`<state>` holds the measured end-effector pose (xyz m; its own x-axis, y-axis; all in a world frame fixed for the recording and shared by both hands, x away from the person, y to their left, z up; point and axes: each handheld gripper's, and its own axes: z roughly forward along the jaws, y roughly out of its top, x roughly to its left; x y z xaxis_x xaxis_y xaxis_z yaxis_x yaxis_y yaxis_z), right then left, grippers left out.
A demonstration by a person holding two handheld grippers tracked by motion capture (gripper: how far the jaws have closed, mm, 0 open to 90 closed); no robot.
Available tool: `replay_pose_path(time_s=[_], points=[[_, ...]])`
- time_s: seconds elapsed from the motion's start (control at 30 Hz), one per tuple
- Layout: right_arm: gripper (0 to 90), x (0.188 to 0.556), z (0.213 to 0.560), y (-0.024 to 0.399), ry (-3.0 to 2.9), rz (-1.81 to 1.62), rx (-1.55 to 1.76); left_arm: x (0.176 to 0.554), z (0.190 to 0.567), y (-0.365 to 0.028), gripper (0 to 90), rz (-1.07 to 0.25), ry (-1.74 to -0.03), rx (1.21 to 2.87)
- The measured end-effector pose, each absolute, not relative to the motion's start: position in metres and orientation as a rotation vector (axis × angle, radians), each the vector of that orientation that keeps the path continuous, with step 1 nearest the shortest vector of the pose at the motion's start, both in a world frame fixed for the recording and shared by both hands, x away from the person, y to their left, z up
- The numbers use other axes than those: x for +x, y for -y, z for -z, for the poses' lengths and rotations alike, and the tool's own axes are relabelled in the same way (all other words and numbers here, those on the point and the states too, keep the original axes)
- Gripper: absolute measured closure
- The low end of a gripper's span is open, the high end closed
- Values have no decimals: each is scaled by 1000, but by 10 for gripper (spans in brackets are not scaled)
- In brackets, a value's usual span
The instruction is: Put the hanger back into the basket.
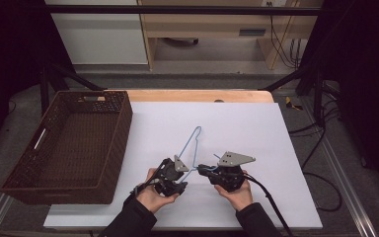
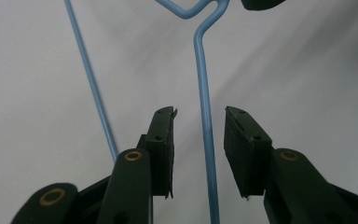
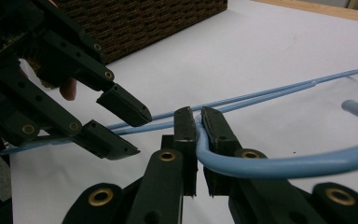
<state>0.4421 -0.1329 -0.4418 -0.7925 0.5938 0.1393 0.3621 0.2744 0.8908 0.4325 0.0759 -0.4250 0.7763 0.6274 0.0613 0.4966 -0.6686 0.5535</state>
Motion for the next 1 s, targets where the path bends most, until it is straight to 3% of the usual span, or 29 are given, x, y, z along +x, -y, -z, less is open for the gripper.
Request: replay_pose_path(time_s=[0.07,0.13,0.3,0.63,0.8,1.0], points=[[855,442,442,133,-2322,-1531,886,432,426,-75,656,-344,-839,2444],[855,442,441,133,-2323,-1531,890,431,426,-74,736,-335,-833,2452],[854,441,441,133,-2323,-1531,889,431,426,-74,838,-331,-855,2440],[836,440,440,132,-2313,-1525,886,429,423,-74,867,-409,-895,2403],[698,437,436,136,-2295,-1531,893,428,418,-77,868,-431,-894,2384],[617,435,430,146,-2264,-1557,899,428,410,-85,869,-430,-892,2360]])
